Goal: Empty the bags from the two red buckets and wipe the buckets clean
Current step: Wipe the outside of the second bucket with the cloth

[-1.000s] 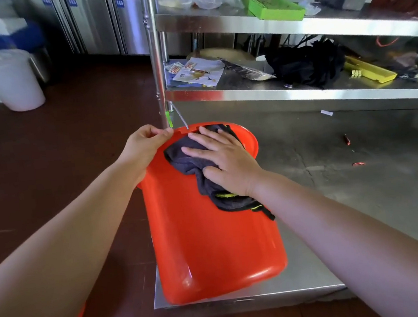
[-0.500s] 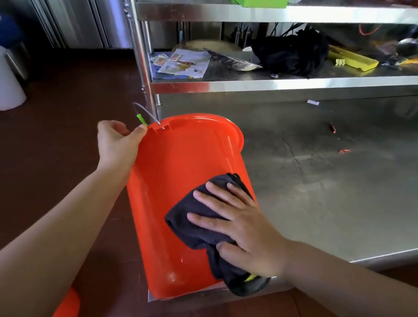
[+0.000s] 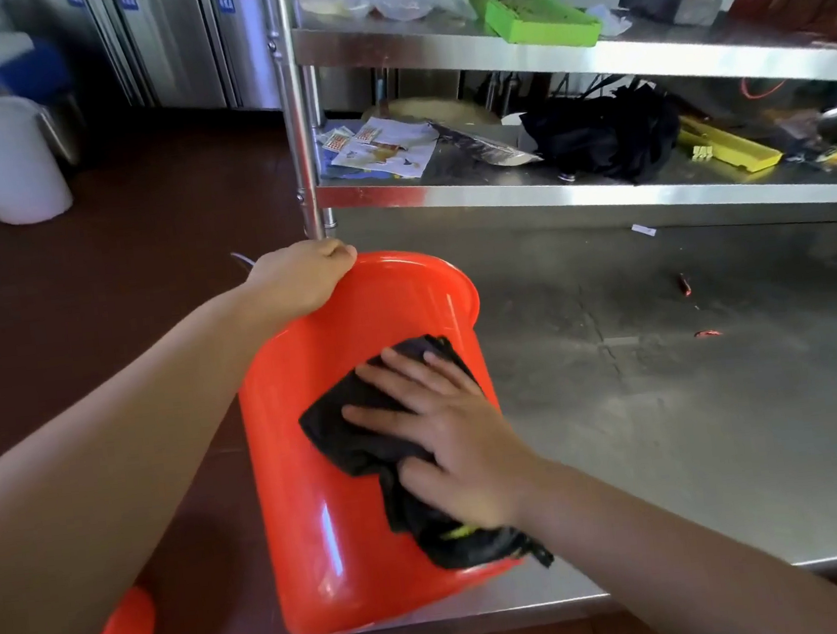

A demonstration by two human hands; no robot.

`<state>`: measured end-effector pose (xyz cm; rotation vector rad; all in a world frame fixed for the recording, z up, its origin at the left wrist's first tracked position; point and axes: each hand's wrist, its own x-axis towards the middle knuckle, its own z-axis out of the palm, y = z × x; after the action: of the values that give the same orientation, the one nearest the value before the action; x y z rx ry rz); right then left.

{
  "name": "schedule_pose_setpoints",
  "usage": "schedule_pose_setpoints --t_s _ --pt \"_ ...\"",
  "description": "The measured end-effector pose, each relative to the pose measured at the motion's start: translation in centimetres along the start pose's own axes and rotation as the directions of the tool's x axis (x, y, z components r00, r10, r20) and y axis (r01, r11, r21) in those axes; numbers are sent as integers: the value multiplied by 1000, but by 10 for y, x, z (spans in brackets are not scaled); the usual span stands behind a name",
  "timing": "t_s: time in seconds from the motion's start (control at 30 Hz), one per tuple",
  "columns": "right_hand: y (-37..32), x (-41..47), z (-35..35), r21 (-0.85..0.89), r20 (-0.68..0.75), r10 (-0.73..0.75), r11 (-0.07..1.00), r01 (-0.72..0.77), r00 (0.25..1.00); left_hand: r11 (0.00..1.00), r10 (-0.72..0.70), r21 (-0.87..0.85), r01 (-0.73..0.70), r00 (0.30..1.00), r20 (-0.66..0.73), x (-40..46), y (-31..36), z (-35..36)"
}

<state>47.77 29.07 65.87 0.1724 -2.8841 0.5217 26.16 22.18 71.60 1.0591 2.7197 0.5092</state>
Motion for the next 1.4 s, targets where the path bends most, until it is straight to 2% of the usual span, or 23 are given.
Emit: schedule_pose_setpoints --t_s 0.17,0.27,0.33,0.47,0.57,0.73,0.83,0.97,1.13,1.23,1.4 --pt "39 58 -10 85 -75 145 987 -139 987 996 -34 -78 35 999 7 1 -3 0" --pt "52 78 -14 184 -76 237 958 -220 969 955 -129 -269 127 992 10 -1 -5 0" --pt "52 80 -12 195 -66 234 956 -218 970 933 -176 -318 169 984 8 -4 -8 0" --pt "35 48 0 198 -106 199 964 -175 974 942 -196 -279 189 981 1 -15 -23 -2" --pt "22 1 13 226 -113 153 966 -125 982 899 -226 -382 216 974 20 -21 -38 -3" --pt "5 -57 32 359 -98 170 925 -124 981 752 -298 -599 275 952 64 -30 -55 -2" --pt "-4 -58 31 298 -78 136 948 -107 988 709 -312 -658 253 950 29 -39 -61 0" --pt "1 -31 9 108 -54 40 994 -34 998 635 -329 -740 224 944 3 -51 -55 9" --pt "33 27 -32 -181 17 70 981 -66 997 419 -256 -873 250 955 151 -54 -27 37" --pt "47 42 -40 -220 31 120 969 -110 992 415 -238 -868 273 953 186 -52 -20 37" --pt "42 25 -30 -177 1 153 973 -150 988 461 -191 -855 236 968 164 -46 -26 31"
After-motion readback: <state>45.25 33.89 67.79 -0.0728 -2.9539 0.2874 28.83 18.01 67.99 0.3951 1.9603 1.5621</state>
